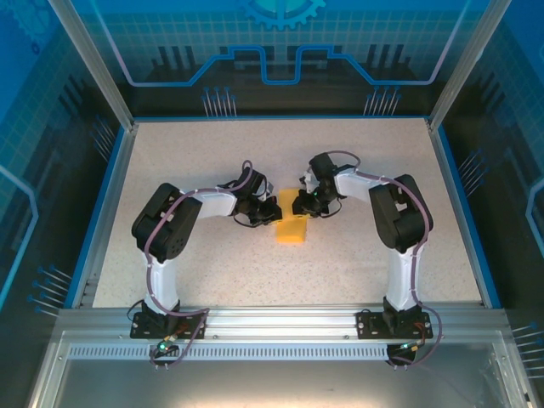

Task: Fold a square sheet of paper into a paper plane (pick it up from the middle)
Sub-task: Fold the square sheet of paper in half at the center of the table.

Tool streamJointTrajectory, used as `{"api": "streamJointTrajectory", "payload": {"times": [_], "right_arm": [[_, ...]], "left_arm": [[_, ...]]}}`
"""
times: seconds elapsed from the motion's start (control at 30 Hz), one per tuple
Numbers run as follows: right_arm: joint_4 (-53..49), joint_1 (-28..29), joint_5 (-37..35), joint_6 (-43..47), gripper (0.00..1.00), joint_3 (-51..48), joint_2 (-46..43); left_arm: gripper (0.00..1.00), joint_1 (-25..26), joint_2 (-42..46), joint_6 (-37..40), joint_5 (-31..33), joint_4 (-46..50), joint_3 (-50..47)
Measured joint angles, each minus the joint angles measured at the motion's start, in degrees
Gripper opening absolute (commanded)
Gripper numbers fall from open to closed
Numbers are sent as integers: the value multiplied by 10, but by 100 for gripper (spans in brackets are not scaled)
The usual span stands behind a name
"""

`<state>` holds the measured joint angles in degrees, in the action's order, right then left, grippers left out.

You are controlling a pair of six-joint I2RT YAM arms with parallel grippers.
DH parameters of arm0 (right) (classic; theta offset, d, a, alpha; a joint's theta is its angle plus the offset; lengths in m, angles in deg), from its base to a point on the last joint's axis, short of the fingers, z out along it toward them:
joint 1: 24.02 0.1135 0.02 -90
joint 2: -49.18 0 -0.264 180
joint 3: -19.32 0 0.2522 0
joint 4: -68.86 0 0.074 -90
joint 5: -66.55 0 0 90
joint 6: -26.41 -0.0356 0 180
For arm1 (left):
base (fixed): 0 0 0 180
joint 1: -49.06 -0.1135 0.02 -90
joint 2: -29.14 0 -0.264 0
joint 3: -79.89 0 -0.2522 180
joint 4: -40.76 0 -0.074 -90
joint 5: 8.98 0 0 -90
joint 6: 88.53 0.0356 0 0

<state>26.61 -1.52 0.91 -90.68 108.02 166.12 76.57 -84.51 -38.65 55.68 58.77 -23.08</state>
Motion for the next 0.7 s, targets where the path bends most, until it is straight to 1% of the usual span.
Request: {"api": "streamJointTrajectory", "payload": {"times": [0.2,0.47,0.63,0.7], "right_arm": [[10,-2,13,-1,24,-5,-3],[44,10,49,-8,24,-69,-62],[58,11,52,-23,22,-115,-61],[61,10,53,-25,22,-116,-61]], "left_arm": [[0,0,0,0,0,0,0],[0,0,-1,0,0,0,1],[0,0,-1,0,0,1,2],[0,0,-2,0,0,1,2]]}}
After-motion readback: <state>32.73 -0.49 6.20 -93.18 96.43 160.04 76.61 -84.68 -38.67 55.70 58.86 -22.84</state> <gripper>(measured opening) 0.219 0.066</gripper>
